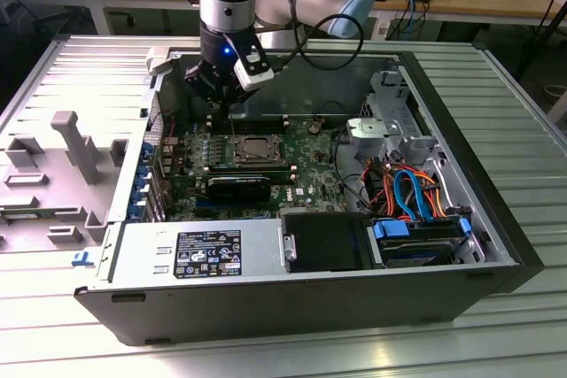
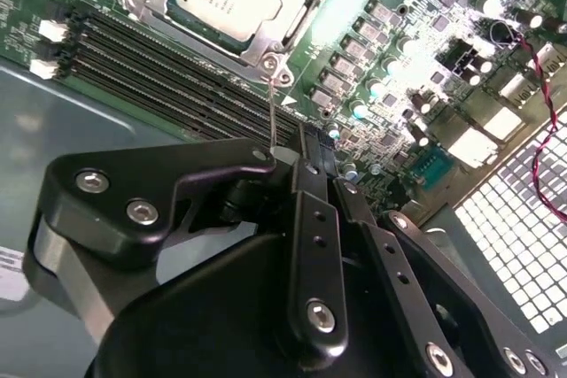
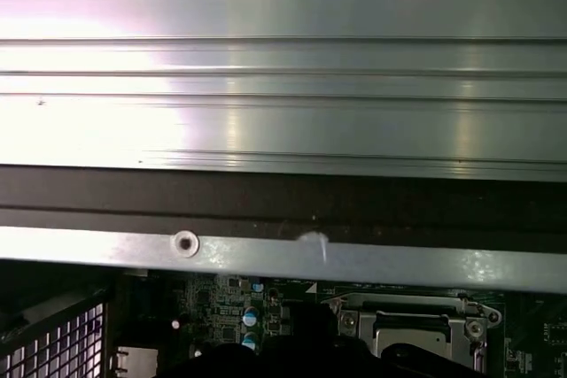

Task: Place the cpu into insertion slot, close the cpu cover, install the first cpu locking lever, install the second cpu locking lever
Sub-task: 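Install the first cpu locking lever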

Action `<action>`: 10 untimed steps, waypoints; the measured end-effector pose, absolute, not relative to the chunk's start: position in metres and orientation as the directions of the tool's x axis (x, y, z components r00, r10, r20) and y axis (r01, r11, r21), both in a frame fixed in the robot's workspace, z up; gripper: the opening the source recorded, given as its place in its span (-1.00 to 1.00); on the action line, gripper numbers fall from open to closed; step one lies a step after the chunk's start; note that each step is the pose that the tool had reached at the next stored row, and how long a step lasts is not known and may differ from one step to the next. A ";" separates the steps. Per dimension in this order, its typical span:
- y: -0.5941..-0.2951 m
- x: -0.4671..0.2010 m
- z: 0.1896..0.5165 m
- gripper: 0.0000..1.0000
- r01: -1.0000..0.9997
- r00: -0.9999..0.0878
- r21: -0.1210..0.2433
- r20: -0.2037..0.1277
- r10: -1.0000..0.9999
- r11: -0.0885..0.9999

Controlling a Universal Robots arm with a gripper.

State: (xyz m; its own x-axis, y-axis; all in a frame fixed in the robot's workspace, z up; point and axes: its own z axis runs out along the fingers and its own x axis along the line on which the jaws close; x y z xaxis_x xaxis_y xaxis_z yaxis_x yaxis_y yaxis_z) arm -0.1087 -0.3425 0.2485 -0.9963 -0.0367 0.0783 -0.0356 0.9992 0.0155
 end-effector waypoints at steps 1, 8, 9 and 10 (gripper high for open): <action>-0.342 -0.108 0.249 -0.79 -0.036 -0.996 0.016 0.080 -0.037 0.999; -0.342 -0.102 0.256 -0.79 -0.038 -0.995 0.017 0.087 -0.040 0.999; -0.342 -0.100 0.257 -0.79 -0.039 -0.995 0.018 0.091 -0.041 0.999; -0.342 -0.099 0.257 -0.79 -0.040 -0.995 0.019 0.093 -0.042 0.999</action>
